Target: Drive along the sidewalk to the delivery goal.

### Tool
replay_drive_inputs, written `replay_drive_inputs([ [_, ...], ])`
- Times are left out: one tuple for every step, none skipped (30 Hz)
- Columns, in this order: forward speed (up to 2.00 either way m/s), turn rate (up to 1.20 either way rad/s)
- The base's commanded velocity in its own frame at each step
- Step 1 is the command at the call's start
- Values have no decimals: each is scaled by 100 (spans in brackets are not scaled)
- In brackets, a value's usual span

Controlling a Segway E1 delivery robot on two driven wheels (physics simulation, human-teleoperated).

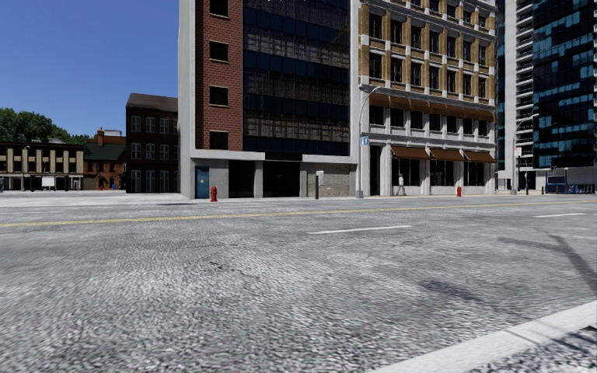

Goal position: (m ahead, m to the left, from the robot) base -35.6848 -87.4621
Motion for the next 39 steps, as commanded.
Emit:
replay_drive_inputs([
  [0, -120],
  [0, -120],
  [0, -120],
  [0, -120],
  [0, -120],
  [0, -120],
  [0, -120],
  [0, -120],
  [0, -120],
  [0, -120],
  [0, -120],
  [0, -120],
  [0, -120],
  [0, -120],
  [0, -120],
  [0, -120],
  [0, -120],
  [0, -120],
  [0, -120],
  [0, -120],
  [0, -120],
  [0, -120],
  [0, -120],
  [0, -120],
  [0, -120],
  [0, -120],
  [0, -120],
  [0, -120],
  [0, -120],
  [0, -120],
  [0, -120],
  [0, -120],
  [0, -120],
  [0, -120],
  [0, -120],
  [0, -120],
  [0, -120],
  [0, -120],
  [0, -120],
])
